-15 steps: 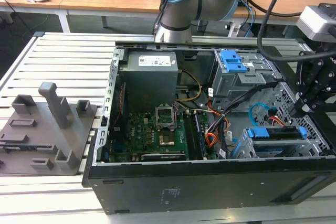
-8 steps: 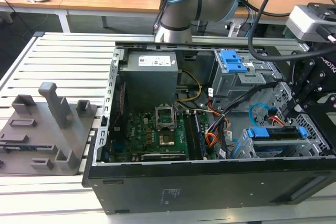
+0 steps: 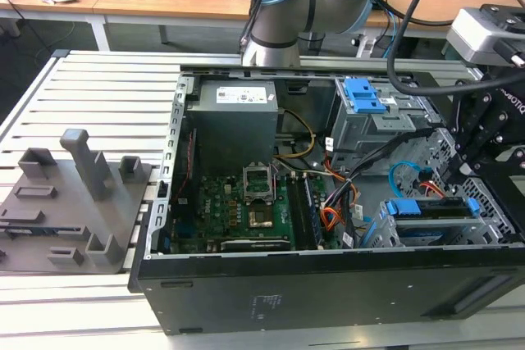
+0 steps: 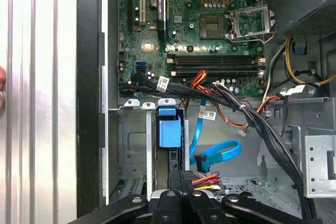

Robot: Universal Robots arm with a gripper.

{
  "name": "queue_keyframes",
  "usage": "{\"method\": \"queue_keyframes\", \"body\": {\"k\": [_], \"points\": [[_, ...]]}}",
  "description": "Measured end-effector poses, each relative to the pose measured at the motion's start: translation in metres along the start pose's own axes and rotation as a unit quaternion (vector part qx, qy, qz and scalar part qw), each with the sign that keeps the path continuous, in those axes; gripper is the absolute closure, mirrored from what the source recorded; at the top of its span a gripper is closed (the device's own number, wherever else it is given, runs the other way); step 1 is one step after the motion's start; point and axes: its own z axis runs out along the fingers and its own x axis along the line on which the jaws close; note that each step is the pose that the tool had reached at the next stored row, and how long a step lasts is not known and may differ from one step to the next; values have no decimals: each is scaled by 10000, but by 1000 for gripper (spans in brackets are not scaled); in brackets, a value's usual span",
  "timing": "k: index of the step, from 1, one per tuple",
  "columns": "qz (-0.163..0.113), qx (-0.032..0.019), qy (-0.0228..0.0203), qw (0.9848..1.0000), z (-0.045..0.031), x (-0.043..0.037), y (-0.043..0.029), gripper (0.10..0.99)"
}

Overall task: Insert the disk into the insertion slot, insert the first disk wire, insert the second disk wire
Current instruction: 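Insert the second disk wire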

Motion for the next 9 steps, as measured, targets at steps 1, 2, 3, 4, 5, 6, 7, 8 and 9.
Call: {"method": "queue_keyframes", "body": {"k": [1,2,3,4,5,6,7,8,9], "points": [[0,0,0,10000,0,0,1,851],[-3,0,0,10000,0,0,1,784],[-70,0,3,10000,1,0,1,784],[-157,0,9,9999,1,-1,1,784],[-252,0,15,9997,0,0,1,784],[-407,0,25,9992,0,0,1,784],[-548,0,33,9985,0,0,1,784],[-641,0,39,9979,0,0,1,784],[-792,0,48,9968,0,0,1,784]]}}
